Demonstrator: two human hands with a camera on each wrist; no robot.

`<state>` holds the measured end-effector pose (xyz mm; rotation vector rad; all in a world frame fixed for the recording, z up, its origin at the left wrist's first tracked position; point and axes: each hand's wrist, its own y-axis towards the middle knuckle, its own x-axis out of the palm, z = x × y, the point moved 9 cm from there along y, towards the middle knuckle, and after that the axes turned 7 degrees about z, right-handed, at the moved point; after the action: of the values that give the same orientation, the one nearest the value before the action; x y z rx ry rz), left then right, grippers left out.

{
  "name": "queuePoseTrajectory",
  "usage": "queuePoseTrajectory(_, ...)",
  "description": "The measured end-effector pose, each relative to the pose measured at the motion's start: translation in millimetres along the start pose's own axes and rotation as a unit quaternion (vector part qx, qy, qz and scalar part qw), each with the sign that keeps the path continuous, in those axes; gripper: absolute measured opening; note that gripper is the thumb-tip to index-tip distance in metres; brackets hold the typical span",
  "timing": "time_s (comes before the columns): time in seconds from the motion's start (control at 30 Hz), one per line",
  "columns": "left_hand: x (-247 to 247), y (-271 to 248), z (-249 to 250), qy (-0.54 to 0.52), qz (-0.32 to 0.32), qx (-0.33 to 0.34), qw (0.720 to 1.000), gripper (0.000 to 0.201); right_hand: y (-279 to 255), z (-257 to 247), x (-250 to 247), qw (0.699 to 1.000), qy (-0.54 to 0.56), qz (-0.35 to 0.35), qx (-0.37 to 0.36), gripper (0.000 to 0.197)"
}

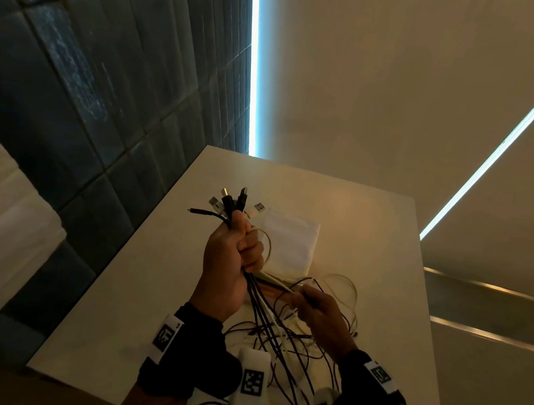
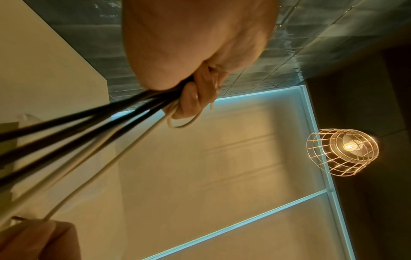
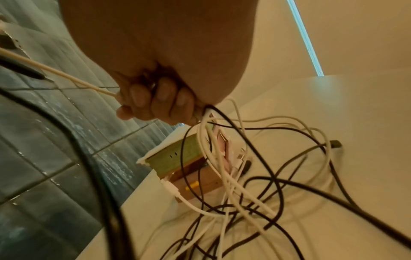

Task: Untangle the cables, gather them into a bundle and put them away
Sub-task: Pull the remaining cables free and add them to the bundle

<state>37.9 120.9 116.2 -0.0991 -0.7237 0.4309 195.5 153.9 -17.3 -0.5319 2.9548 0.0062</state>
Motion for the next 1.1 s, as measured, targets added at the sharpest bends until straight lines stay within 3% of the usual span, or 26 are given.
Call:
queuePoseTrajectory(0.43,-3.9,-1.4,5.7,0.021,0.020,0.020,0.999,0.036,7.3,58.3,-13.9,0.990,-0.082,0.040,0.109,0.033)
queuePoseTrajectory(0.57,-13.3,0.0,0.6,0.060,0.057,0.019,0.996,0.037,16.9,38.7,-35.3,0.976,-0.135,0.130,0.114,0.031)
queuePoseTrajectory(0.67,-17.1,1.5,-3.3,0.075,0.081,0.012,0.994,0.036,25.6,-2.7,-37.7,0.980,-0.062,0.169,0.081,0.021)
queuePoseTrajectory(0.8,-20.4,2.0,-12.1,0.075,0.113,-0.009,0.991,0.037,21.6,-83.1,-11.4,0.992,0.076,0.103,-0.008,0.017)
queuePoseTrajectory(0.9,-19.1,1.4,-14.8,0.077,0.126,-0.018,0.989,0.034,7.4,-128.8,9.7,0.990,0.122,0.037,-0.065,0.016)
queuePoseTrajectory(1.0,-18.8,-0.8,-13.9,0.100,0.139,-0.019,0.985,0.033,-4.4,-143.2,25.8,0.988,0.135,-0.018,-0.074,0.014)
queuePoseTrajectory(1.1,-13.9,-1.8,-13.8,0.050,0.116,-0.040,0.991,0.031,-8.4,-132.9,33.0,0.991,0.116,-0.046,-0.056,0.015)
